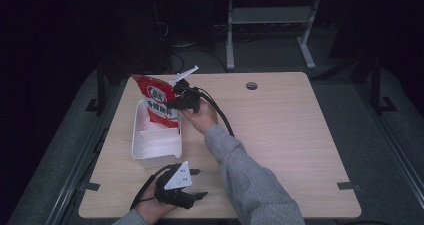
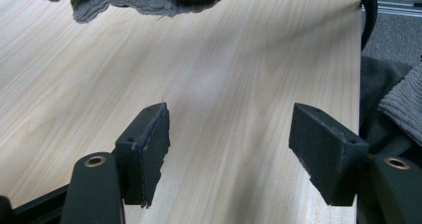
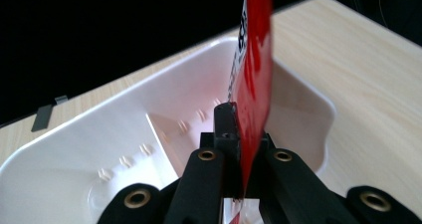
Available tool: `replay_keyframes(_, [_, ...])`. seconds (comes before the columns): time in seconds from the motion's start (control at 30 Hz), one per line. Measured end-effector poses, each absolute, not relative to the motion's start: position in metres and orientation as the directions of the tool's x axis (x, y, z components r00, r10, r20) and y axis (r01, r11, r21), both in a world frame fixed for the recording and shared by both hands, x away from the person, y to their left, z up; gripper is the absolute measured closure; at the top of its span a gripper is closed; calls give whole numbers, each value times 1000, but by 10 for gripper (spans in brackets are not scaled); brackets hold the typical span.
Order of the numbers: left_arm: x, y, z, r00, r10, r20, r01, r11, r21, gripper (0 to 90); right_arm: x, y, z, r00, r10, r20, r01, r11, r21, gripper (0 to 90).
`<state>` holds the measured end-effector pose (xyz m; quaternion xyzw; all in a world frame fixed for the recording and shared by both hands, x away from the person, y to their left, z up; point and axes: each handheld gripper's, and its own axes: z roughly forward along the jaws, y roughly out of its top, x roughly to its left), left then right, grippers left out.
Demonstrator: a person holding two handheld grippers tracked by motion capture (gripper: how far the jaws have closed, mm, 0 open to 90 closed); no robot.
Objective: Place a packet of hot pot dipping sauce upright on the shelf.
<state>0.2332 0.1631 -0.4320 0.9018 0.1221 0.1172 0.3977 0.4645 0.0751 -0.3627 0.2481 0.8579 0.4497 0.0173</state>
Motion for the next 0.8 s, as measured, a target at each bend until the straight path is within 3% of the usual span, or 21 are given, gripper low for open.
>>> replay_keyframes(0.37, [232, 163, -431, 942, 314, 122, 123, -657, 743, 315, 456, 66, -362, -842, 467, 271, 493, 462, 737, 886])
replay_keyframes(0.7, [231, 161, -432, 943, 305, 131, 114, -668, 735, 315, 447, 58, -368, -756, 524, 393, 612, 349, 710, 889])
replay_keyframes(0.8, [230, 161, -432, 943, 304, 134, 112, -671, 733, 315, 445, 59, -366, -760, 535, 368, 599, 360, 715, 883])
